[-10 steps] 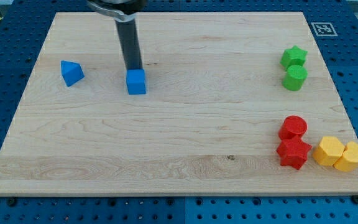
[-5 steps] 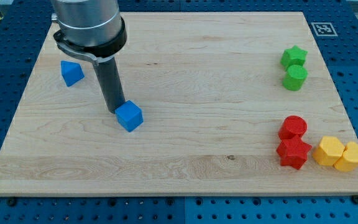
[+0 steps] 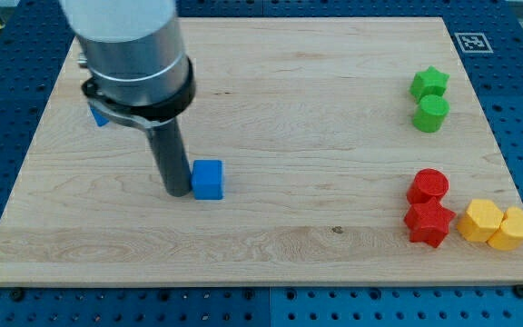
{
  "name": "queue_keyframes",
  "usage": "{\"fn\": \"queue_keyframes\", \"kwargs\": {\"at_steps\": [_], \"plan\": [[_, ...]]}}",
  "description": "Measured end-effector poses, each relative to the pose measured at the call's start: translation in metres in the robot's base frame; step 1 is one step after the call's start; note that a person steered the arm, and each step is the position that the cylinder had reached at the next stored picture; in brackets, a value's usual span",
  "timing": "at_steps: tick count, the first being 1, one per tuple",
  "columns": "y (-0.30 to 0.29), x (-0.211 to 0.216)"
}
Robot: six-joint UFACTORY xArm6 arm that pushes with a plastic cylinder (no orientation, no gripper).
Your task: Move the blue cube down and right
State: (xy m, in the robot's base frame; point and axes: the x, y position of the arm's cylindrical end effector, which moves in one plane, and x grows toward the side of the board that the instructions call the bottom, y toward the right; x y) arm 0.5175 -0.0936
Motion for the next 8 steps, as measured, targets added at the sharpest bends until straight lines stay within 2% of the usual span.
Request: {"fn": "queue_keyframes", "kwargs": {"at_steps": [2,6,8], "plan": [[0.045,0.000],[0.048,-0.010],[0.141,-0.022]]}}
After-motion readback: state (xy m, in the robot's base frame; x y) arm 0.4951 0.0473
